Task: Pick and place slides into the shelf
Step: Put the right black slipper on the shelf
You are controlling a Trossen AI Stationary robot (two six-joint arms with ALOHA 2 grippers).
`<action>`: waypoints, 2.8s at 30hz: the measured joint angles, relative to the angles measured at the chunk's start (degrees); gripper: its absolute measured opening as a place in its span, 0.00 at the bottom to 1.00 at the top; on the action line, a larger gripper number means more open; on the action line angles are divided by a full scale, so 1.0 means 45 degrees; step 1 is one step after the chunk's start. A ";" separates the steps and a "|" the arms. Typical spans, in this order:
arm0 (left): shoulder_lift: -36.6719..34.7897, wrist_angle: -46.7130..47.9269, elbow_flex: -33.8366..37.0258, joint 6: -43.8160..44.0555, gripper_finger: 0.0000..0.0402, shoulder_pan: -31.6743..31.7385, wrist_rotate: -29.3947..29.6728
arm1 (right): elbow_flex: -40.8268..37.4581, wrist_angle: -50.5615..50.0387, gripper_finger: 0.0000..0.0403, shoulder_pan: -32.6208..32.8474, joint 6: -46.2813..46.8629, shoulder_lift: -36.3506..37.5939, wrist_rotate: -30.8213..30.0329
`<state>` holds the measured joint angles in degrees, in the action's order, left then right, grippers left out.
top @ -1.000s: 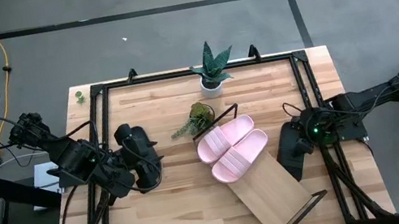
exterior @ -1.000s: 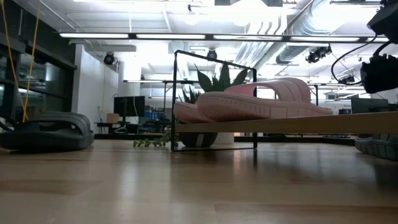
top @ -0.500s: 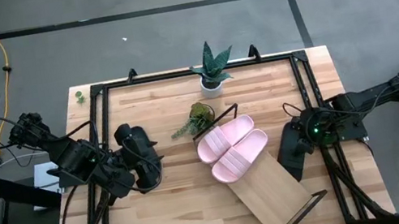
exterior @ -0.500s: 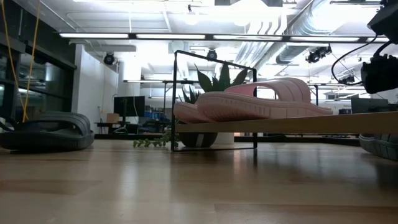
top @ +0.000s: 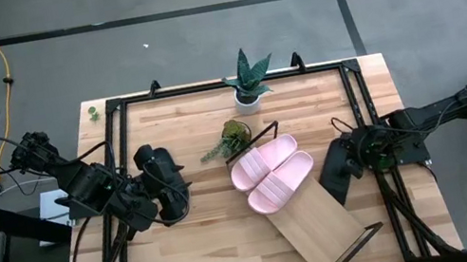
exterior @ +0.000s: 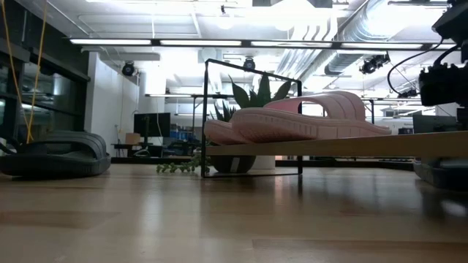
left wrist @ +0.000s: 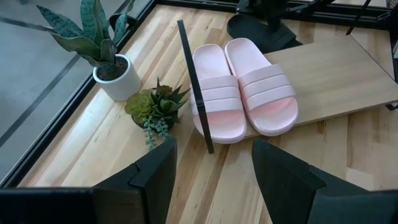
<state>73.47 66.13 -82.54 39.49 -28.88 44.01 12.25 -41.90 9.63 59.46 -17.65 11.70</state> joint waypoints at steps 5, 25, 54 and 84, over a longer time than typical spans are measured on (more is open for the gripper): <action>0.0000 0.0000 0.0000 -0.0002 0.49 0.0000 0.0005 | 0.0000 -0.0027 0.00 0.0000 -0.0086 0.0000 -0.0954; 0.0000 0.0000 0.0000 -0.0002 0.49 0.0000 0.0000 | 0.0024 -0.0437 0.00 0.0000 0.0451 0.0005 -0.4592; 0.0000 0.0005 0.0000 0.0081 0.49 0.0005 0.0005 | 0.0000 -0.0299 0.00 -0.2566 -0.0270 -0.0005 -0.6594; -0.0005 0.0029 0.0000 0.0051 0.49 0.0000 -0.0002 | 0.0057 0.3147 0.00 -0.8314 -0.2570 -0.0017 -0.7298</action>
<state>73.45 66.26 -82.54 39.72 -28.88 44.00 12.51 -27.74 -27.79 47.90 -17.73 -21.14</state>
